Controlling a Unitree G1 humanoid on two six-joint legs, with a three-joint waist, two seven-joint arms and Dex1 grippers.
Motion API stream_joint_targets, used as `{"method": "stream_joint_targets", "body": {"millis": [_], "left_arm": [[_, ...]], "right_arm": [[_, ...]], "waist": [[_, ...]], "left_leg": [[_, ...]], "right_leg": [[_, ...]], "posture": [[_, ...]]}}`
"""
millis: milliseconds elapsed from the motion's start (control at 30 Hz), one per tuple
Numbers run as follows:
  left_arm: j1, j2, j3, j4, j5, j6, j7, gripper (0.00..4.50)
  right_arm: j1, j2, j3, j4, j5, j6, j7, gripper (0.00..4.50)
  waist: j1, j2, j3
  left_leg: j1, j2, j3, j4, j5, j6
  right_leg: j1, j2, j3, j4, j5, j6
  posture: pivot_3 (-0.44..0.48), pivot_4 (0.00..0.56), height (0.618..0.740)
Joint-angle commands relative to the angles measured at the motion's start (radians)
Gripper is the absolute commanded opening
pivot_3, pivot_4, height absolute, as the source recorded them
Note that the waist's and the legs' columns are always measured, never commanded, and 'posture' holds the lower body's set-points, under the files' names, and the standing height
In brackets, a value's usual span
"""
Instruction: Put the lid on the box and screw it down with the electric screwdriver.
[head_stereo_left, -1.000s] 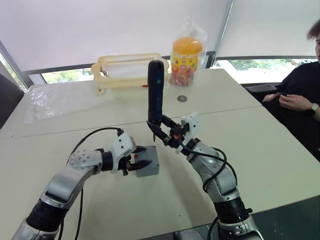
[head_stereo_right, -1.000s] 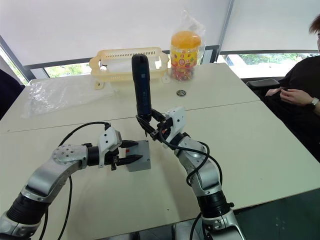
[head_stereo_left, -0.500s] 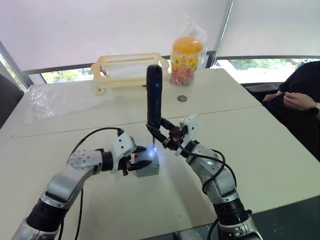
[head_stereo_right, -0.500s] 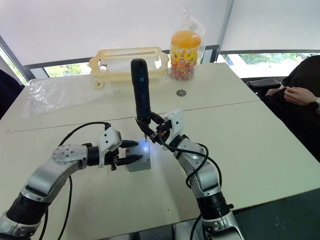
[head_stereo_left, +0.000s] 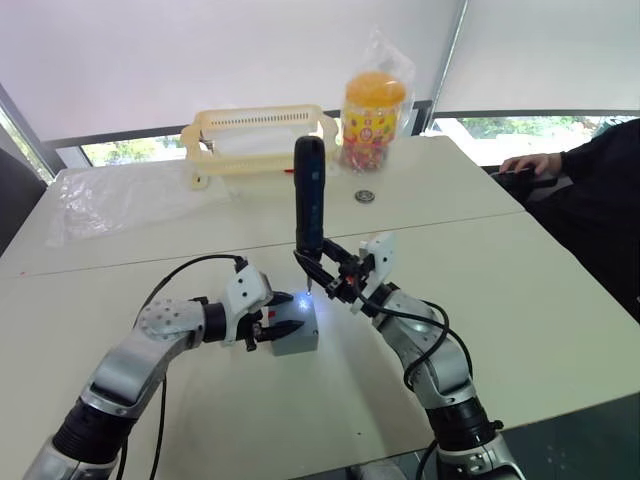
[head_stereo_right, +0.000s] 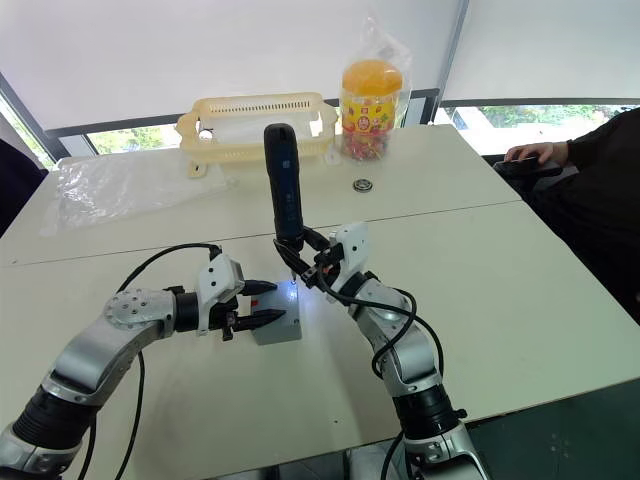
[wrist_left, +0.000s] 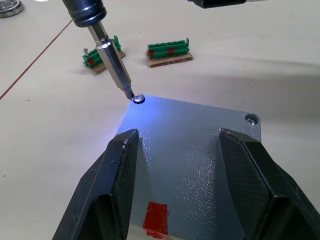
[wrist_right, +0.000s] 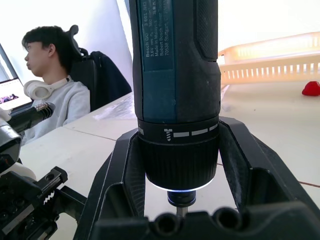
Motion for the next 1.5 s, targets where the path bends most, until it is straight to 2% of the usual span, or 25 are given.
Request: {"method": "stream_joint_targets", "body": {"millis": [33, 533, 1500], "left_arm": [[0.011, 0.010, -0.022, 0.015, 0.028, 0.017, 0.000, 2.57], [0.013, 0.006, -0.026, 0.014, 0.028, 0.016, 0.000, 2.57], [0.013, 0.007, -0.027, 0.020, 0.032, 0.013, 0.001, 2.57]], "right_arm": [[-0.019, 0.009, -0.017, -0.068, 0.009, -0.036, -0.008, 1.70], [-0.004, 0.009, -0.009, -0.161, 0.029, 0.014, -0.038, 1.70], [0.024, 0.026, 0.014, -0.137, 0.022, 0.008, -0.032, 1.70]], "waist": [[0.000, 0.000, 0.000], [0.000, 0.000, 0.000], [0.000, 0.000, 0.000]], "left_leg": [[0.000, 0.000, 0.000, -0.001, 0.000, 0.000], [0.000, 0.000, 0.000, -0.002, 0.000, 0.000], [0.000, 0.000, 0.000, -0.002, 0.000, 0.000]], "right_leg": [[0.000, 0.000, 0.000, 0.000, 0.001, 0.001], [0.000, 0.000, 0.000, -0.001, 0.001, 0.001], [0.000, 0.000, 0.000, -0.001, 0.000, 0.000]], "posture": [[0.000, 0.150, 0.740], [0.000, 0.150, 0.740], [0.000, 0.150, 0.740]]}}
